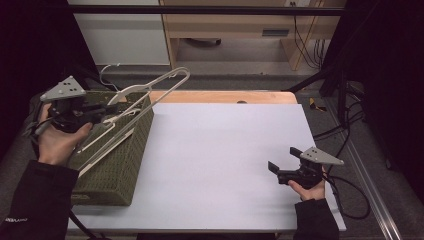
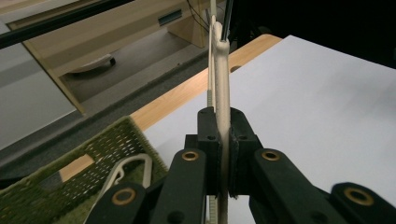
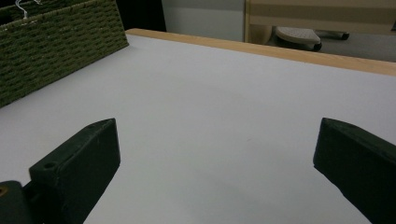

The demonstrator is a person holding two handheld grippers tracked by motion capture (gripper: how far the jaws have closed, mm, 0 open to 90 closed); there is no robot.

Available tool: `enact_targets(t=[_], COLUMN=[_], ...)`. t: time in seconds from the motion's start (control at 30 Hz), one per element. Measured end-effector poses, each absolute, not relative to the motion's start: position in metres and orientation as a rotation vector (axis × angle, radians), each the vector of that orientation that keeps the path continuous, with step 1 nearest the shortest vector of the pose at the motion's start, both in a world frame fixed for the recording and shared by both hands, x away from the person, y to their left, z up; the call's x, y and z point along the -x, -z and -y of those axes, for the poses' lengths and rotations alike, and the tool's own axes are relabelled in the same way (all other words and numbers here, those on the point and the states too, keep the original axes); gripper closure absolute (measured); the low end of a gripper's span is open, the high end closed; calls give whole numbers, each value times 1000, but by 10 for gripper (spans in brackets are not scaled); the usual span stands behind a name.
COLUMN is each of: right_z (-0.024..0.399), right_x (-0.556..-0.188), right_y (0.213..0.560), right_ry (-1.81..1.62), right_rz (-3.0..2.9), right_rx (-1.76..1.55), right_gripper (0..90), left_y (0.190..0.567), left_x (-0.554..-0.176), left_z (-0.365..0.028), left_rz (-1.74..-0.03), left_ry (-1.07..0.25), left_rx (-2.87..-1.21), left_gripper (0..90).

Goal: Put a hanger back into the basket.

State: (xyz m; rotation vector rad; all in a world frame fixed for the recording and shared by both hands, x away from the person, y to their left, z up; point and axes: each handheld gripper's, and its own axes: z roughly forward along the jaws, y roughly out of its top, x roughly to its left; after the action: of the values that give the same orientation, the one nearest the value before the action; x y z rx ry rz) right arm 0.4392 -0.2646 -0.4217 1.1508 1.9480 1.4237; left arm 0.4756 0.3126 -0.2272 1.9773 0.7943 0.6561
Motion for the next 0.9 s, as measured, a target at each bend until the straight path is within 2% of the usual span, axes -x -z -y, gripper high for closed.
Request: enact_targets(t=[0.4,0.9], right_z=[264,264], right_x=[-439,-439], right_y=[422,422], right_ry=[-1428,-1420], right_rz=[-1947,-1949], right_rx=[-1153,-1154], right_gripper=[11,9], left_y=[238,268], left_x=[-483,-493], left_z=[-371,-415], left_rz=[-867,-990], left_ry=[-676,-629], left_rx=[-1975,-1995], left_gripper=[858,858])
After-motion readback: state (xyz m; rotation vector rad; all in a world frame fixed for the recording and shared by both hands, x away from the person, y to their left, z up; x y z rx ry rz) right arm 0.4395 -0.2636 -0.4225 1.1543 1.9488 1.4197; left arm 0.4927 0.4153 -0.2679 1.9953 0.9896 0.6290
